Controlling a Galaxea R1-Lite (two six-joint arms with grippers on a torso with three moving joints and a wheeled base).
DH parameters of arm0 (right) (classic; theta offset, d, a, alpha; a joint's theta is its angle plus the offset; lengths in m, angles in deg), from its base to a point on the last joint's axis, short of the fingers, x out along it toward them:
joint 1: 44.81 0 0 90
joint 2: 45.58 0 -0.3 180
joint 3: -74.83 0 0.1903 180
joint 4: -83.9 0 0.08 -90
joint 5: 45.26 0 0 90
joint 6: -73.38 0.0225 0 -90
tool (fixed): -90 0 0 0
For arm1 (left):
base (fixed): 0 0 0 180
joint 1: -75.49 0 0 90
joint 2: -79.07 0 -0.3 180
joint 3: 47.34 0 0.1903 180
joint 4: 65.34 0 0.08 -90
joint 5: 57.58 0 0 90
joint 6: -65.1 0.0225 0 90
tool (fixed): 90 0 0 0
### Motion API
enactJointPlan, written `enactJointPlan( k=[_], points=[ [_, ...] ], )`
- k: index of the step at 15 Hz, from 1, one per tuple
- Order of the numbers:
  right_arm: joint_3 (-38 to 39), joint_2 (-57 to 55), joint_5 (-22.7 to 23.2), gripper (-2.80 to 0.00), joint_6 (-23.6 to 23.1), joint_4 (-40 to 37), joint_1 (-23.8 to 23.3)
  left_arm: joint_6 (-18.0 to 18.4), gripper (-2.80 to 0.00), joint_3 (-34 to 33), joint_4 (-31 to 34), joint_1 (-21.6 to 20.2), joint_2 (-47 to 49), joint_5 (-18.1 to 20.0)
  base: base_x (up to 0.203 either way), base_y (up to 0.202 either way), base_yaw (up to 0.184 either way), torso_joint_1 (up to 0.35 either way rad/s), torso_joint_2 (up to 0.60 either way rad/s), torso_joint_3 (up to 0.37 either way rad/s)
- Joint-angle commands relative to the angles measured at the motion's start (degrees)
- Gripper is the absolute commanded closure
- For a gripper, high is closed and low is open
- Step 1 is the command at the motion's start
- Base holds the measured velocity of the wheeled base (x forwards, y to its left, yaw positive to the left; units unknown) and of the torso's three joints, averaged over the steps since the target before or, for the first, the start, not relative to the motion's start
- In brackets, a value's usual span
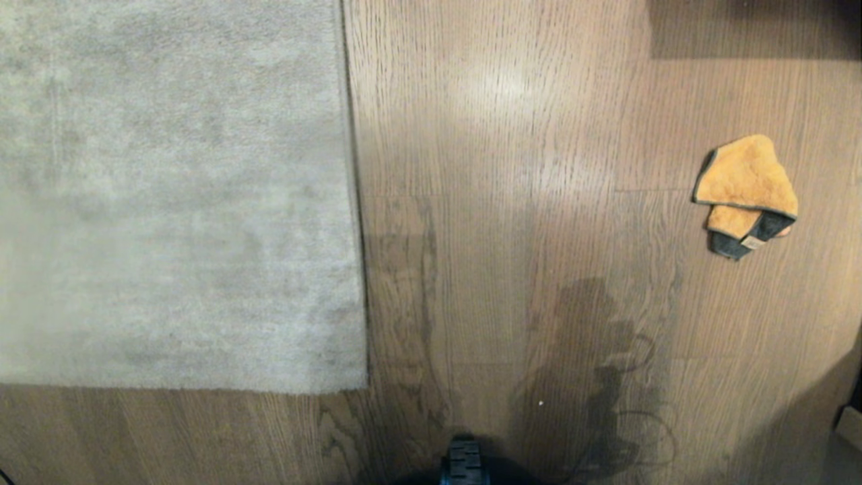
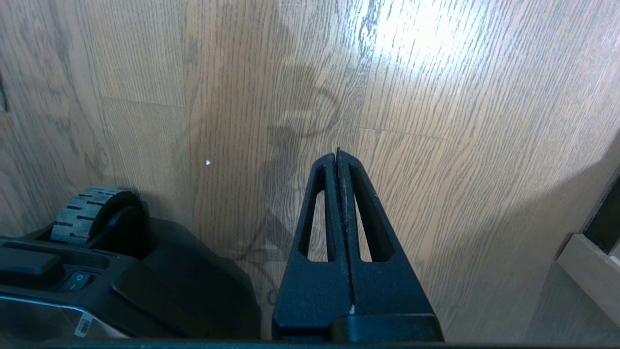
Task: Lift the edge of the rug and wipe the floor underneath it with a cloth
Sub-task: Pick up the rag
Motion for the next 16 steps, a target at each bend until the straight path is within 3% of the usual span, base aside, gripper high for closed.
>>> enactJointPlan(
  k=[1,12,16],
  points=[
    [0.0,0.0,0.1,0.00,-0.3,0.0,0.0,0.0,0.00,0.0,0.0,0.0,0.0,0.0,0.000,0.000,0.000,0.000,0.00,0.000],
    [-1.1,-0.7,0.0,0.00,-0.7,-0.7,0.0,0.0,0.00,0.0,0.0,0.0,0.0,0.0,0.000,0.000,0.000,0.000,0.00,0.000],
    [-6.9,-11.8,0.7,0.00,0.6,-3.0,0.5,0.0,0.00,0.0,0.0,0.0,0.0,0.0,0.000,0.000,0.000,0.000,0.00,0.000]
  ],
)
